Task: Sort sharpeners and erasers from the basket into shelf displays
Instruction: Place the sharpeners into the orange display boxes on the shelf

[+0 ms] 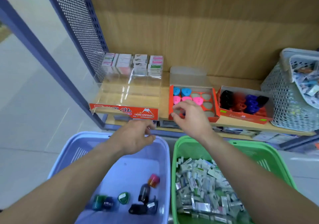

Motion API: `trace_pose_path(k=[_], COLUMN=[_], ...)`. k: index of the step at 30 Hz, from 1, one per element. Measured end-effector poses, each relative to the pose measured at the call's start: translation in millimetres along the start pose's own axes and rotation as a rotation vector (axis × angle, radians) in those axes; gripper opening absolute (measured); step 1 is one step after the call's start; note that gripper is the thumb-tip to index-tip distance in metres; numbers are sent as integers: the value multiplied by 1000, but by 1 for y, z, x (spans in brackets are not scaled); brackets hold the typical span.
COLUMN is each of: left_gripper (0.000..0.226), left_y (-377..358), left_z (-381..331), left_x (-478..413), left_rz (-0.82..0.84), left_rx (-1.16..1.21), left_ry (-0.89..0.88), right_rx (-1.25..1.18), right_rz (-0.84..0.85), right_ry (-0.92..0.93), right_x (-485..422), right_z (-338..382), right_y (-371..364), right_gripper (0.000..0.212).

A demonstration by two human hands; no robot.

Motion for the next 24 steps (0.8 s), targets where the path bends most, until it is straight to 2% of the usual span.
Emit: trace_pose_path(k=[3,6,10,12,14,19,22,24], left_gripper=[39,44,59,65,70,86,87,81], left_y=[-25,-59,-116,-141,-159,-190,-212,-227], left_z=[41,95,168,191,205,234,235,237], left_x=[31,64,100,108,105,73,51,41], left_rz=[70,133,274,308,321,412,492,548], left_rx=[-73,-130,-187,-179,-178,-155,-89,-52], left_ry=[66,153,285,306,294,240,152,97], right_rx=[-25,55,188,175,199,255,245,238], right_rz=[231,477,648,718,760,736,747,773], right_ry=[41,48,-91,-192,-299,-544,-587,-576], right_x=[53,92,114,122,135,169,173,177], right_z=[32,46,38,34,26,-12,-26,-28], right_y=[-51,-112,-188,-226,-261,-306,-315,-319], right_gripper=[23,32,53,68,75,93,93,86])
Point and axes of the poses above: each hand's wrist, its own x-axis away from the middle knuckle, its own y-axis out of the back of the hand, z = x × y, the point moved 6 cm from there along -x, towards the middle knuckle, and after that the axes turned 1 degree about z, right-handed, at the moved point
